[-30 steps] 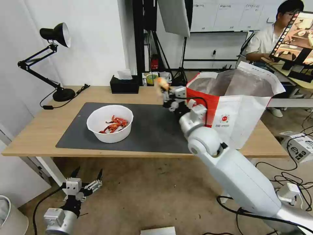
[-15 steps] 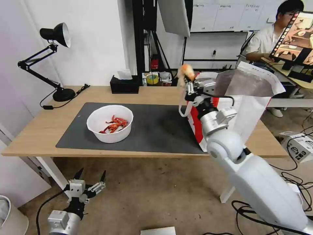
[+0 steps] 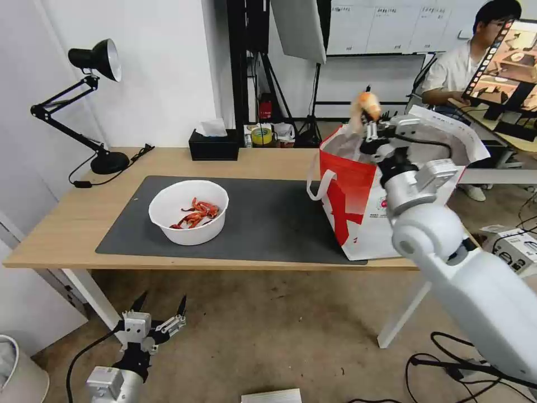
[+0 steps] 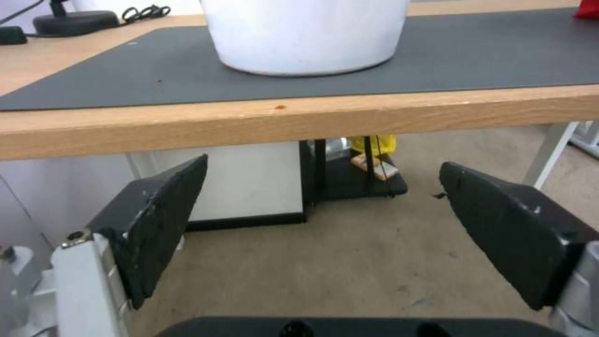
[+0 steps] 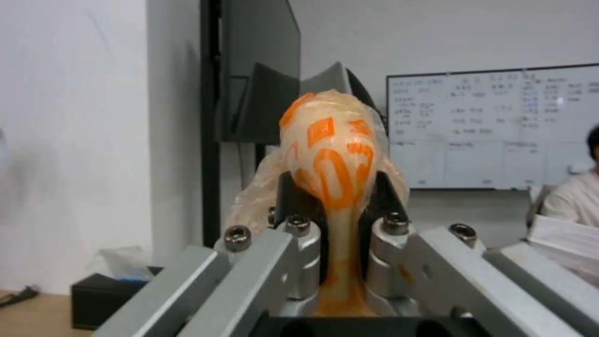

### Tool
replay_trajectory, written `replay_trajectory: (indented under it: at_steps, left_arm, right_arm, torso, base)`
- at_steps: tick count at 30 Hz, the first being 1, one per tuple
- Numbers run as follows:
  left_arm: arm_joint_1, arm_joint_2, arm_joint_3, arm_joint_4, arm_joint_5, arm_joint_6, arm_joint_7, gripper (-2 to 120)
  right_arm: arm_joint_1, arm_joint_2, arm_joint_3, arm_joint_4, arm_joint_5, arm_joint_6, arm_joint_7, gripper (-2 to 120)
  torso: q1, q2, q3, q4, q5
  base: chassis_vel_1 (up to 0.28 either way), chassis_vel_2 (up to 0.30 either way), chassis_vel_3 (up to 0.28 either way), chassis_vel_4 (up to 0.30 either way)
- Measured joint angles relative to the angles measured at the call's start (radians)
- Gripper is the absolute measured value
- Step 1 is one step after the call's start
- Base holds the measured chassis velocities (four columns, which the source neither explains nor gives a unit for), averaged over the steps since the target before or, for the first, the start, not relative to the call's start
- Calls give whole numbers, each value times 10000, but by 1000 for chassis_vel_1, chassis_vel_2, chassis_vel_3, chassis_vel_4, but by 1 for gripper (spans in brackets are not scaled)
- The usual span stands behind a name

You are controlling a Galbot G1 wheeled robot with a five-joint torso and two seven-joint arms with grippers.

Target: Pick up the trash from the table and place it into the takeout bag.

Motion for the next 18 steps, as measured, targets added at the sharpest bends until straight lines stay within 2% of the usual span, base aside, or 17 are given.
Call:
replay_trajectory:
  at_steps: [12,14,15,17,18]
  left_arm:
    - [-24,34,92,-6,0,-10,183,100]
    - [-32,64,95,-1,-4,-12,185,100]
    - [-32,64,95,-1,-4,-12,185,100]
    - [-55,103,99,9,-21,-13,186,100]
    - [-55,103,99,9,-21,-13,186,100]
  right_arm:
    - [-632,-120,376,240,-103,-732,757,7]
    - [-698,-152,470,240,-133,-806,796,18]
    - [-698,-152,470,240,-133,-806,796,18]
    - [-738,-174,522,230,-127,-842,798,30]
    - [-738,-174,522,230,-127,-842,798,30]
  torso:
    - [0,0,0,0,-1]
    - [0,0,0,0,-1]
    - [0,0,0,0,-1]
    - [0,0,0,0,-2]
    - [0,0,0,0,-2]
  base:
    - [0,0,0,0]
    - [0,0,0,0]
    - [0,0,0,0]
    - [0,0,0,0]
    - [0,0,0,0]
